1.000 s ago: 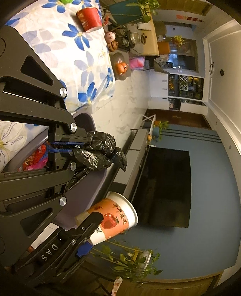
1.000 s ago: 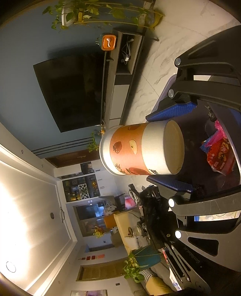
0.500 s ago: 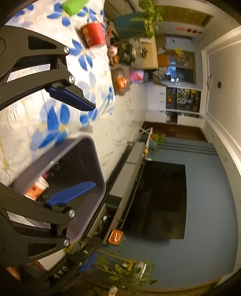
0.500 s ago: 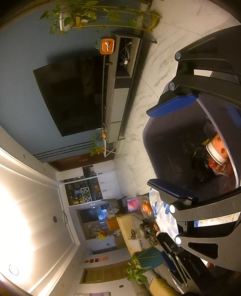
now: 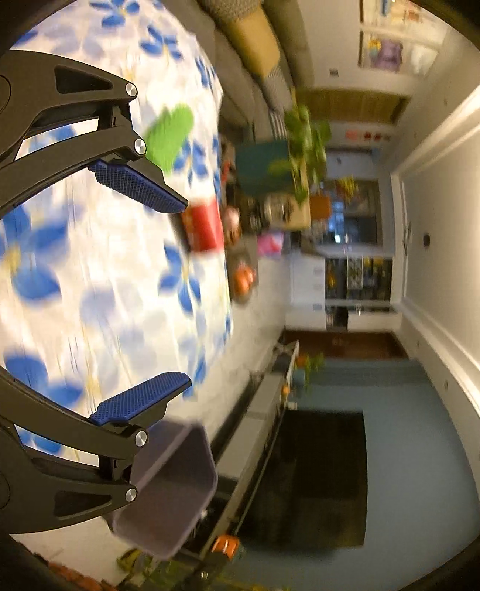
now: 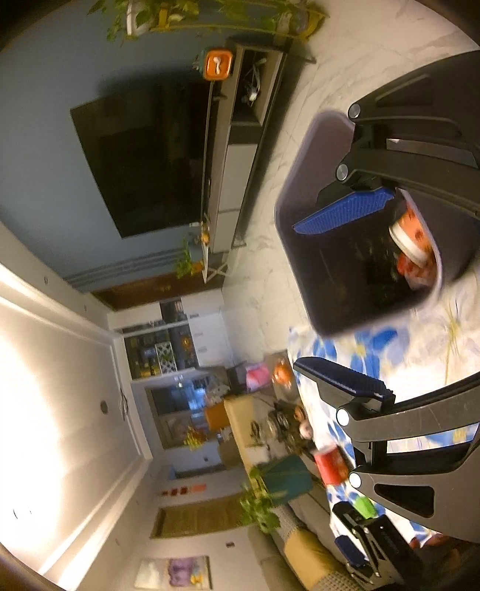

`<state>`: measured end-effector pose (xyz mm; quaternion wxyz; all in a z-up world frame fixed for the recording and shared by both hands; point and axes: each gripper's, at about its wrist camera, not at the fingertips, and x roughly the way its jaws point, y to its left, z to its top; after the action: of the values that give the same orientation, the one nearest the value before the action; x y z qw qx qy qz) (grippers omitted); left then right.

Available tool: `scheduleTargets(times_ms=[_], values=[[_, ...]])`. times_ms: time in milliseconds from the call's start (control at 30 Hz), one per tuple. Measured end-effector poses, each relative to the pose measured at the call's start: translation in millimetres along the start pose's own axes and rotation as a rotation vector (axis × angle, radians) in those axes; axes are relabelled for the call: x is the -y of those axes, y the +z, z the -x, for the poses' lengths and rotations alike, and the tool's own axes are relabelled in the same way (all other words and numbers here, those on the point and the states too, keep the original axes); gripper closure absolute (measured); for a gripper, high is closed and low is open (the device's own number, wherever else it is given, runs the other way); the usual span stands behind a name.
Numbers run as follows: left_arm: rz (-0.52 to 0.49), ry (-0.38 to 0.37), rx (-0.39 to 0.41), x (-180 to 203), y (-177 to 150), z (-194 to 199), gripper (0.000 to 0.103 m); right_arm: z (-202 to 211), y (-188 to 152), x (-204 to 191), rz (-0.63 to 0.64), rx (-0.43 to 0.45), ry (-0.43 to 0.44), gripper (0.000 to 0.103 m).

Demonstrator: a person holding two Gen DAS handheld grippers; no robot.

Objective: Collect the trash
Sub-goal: 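Move both open tools back toward the red can and green net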

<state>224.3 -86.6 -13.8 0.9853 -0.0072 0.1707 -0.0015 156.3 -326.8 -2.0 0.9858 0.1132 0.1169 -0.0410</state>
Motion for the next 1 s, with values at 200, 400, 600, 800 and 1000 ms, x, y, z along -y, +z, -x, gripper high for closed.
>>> scheduleTargets(times_ms=[200,400,600,800,1000], values=[[0.080,0.146,-0.024,-71.3,2.5,10.8,0.017,-3.8,-5.3,-54.5,0.049,-0.027,0.087,0.035],[0.119,0.251,-0.007,-127.2,8.4,24.7,0.017,-14.3,-16.4,-116.8,0.122,-0.052,0.175,0.035],[0.155,0.323,0.022,-173.9,21.2,30.3,0.017,-38.0,-29.4,-181.6,0.185,-0.096,0.234,0.035],[0.199,0.360,0.067,-203.0,38.2,14.9,0.017,-69.0,-40.2,-241.0,0.242,-0.121,0.249,0.035],[0.215,0.393,0.061,-228.8,45.6,-31.4,0.017,-106.7,-51.1,-287.0,0.301,-0.151,0.229,0.035]])
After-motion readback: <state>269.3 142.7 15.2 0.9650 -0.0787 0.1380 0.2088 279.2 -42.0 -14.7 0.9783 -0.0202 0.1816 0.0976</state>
